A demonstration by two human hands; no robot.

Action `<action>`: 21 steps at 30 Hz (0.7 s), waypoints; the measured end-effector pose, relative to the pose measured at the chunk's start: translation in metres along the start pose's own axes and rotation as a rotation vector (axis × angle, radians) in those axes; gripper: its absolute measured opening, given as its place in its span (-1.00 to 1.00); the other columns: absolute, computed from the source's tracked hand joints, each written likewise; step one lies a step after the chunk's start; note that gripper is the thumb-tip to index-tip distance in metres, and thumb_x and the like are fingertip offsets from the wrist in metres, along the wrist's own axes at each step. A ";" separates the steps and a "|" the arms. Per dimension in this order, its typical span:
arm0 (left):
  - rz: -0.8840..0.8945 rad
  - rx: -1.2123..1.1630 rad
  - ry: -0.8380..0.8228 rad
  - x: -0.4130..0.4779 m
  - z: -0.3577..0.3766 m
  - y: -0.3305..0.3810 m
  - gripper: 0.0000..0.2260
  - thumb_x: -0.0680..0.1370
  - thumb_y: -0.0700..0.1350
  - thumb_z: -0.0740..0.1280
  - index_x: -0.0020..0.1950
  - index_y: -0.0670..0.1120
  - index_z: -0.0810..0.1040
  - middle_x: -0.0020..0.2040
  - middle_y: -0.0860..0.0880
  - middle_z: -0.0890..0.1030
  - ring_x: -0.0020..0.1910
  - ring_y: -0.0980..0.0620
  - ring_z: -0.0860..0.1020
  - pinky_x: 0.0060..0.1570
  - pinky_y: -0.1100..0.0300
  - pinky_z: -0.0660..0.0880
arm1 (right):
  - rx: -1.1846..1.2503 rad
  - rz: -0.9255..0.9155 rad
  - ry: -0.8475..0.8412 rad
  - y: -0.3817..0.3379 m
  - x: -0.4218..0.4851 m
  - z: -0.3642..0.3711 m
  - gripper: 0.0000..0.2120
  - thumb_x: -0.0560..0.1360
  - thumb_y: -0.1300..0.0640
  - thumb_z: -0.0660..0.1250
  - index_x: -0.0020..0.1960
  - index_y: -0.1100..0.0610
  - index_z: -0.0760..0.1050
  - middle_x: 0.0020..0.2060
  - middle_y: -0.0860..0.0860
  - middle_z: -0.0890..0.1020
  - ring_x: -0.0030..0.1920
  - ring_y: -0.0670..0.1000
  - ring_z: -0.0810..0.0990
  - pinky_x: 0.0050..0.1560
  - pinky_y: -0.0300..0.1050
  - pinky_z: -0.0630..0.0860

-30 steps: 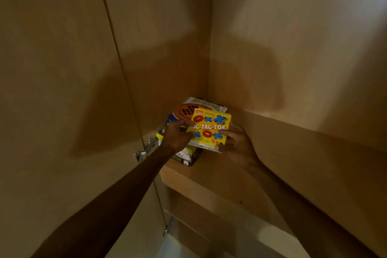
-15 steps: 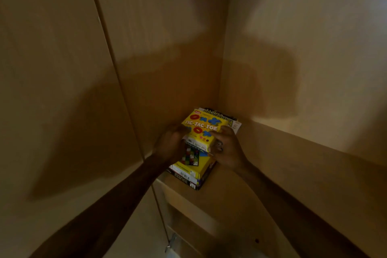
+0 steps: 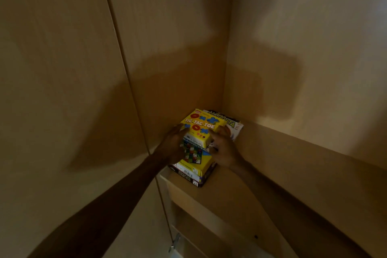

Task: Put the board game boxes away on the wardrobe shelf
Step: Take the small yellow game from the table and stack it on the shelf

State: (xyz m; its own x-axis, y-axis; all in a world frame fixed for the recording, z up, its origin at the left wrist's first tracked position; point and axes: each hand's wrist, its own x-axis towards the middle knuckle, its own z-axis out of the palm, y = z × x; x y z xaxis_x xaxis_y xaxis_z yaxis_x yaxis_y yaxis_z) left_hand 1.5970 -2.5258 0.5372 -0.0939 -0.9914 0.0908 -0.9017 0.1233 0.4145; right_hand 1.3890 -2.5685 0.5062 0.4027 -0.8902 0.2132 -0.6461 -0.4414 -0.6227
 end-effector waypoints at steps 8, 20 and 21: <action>-0.065 -0.471 0.260 -0.067 0.012 0.025 -0.75 0.53 -0.25 0.34 0.19 -0.08 0.59 0.10 0.07 0.59 0.08 0.07 0.57 -0.04 0.26 0.46 | 0.223 0.035 0.277 -0.025 -0.078 -0.025 -0.64 0.47 0.31 0.36 0.25 0.19 0.53 0.12 0.09 0.62 0.10 0.01 0.58 0.03 -0.29 0.47; -0.195 -0.737 0.294 -0.237 0.051 0.052 -0.74 0.50 -0.28 0.38 0.17 -0.11 0.60 0.08 0.02 0.63 0.02 0.08 0.59 -0.09 0.40 0.50 | 0.376 0.245 0.290 -0.076 -0.242 0.008 -0.73 0.44 0.24 0.43 0.12 0.10 0.60 -0.16 -0.07 0.65 -0.17 -0.20 0.59 -0.17 -0.51 0.43; -0.205 -0.755 0.291 -0.252 0.053 0.053 -0.75 0.50 -0.29 0.38 0.17 -0.13 0.59 0.08 0.01 0.63 0.01 0.08 0.59 -0.10 0.47 0.48 | 0.357 0.249 0.291 -0.080 -0.256 0.012 -0.74 0.43 0.24 0.43 0.12 0.10 0.60 -0.17 -0.07 0.65 -0.18 -0.16 0.59 -0.17 -0.48 0.44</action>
State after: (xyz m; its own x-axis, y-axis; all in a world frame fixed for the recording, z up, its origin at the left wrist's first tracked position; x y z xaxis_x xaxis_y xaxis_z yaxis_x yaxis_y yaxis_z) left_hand 1.5508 -2.2718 0.4883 0.2472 -0.9595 0.1349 -0.3537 0.0402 0.9345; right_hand 1.3454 -2.3038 0.4926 0.0352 -0.9803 0.1944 -0.4175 -0.1912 -0.8883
